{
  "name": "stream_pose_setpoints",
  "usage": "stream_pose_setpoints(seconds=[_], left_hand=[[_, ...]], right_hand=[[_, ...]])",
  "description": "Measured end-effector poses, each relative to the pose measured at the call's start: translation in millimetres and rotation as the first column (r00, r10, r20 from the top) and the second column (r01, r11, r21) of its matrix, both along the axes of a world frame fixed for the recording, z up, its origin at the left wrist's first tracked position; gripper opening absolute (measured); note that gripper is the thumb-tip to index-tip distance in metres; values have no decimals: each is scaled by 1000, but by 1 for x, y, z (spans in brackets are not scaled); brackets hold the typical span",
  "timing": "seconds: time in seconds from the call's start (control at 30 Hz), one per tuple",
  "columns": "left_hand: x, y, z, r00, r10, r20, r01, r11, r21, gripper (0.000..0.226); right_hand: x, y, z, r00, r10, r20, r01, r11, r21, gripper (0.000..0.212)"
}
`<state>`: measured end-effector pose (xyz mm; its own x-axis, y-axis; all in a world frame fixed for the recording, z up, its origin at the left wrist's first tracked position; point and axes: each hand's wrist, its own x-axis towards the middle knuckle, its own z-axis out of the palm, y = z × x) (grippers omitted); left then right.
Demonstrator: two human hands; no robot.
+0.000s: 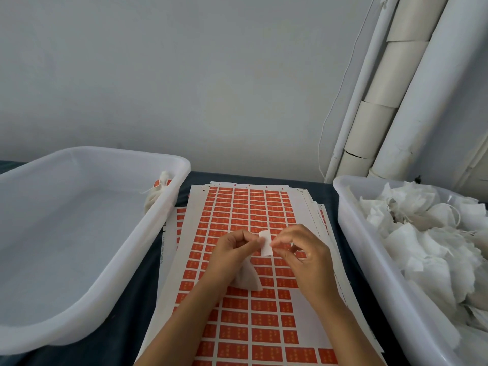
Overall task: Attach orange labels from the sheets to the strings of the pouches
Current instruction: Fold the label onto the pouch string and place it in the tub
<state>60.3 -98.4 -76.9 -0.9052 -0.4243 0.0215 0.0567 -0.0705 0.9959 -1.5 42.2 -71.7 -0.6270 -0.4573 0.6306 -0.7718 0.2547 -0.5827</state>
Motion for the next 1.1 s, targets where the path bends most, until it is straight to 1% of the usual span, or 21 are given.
stream_pose_setpoints(seconds=[0.07, 0.13, 0.23, 0.3, 0.37, 0.5, 0.73, 0.83, 0.9, 1.0, 1.1], left_hand=[[0, 0, 0, 1000, 4, -7, -5, 1000, -30, 17], [0, 0, -1, 1000, 9, -22, -10, 999, -47, 15], [0, 0, -1, 999, 6, -51, -10, 997, -80, 11], [0, -1, -1, 998, -7, -66, 1, 997, -82, 9], [0, -2, -1, 997, -23, -74, 16, 996, -89, 11], [0, -2, -2, 997, -56, -61, 49, 993, -112, 14], [2, 0, 0, 996, -83, -35, 78, 988, -136, 11], [4, 0, 2, 992, -129, -17, 127, 989, -82, 13], [2, -1, 2, 988, -152, 28, 153, 988, -21, 15], [-4, -4, 2, 985, -116, 129, 116, 993, 9, 22], [0, -2, 1, 990, -112, 83, 109, 993, 39, 17]], right_hand=[[-1, 0, 0, 1000, -1, -25, 1, 1000, 17, 9], [0, 0, 1, 1000, 7, -8, -7, 1000, 8, 5], [2, -1, 1, 992, 37, 120, -31, 998, -56, 6], [3, -3, -1, 970, 33, 242, -14, 997, -77, 10], [5, -6, -3, 938, 39, 346, -9, 996, -88, 8], [6, -7, -4, 898, 44, 439, 5, 994, -109, 7], [3, -6, -2, 862, 55, 503, 17, 991, -136, 3], [3, -6, -1, 858, 64, 510, 8, 990, -138, 3], [3, -6, -1, 852, 78, 517, -4, 990, -143, 3], [3, -5, -2, 847, 75, 526, 4, 989, -147, 2], [3, -4, -2, 856, 77, 512, -10, 991, -134, 2]])
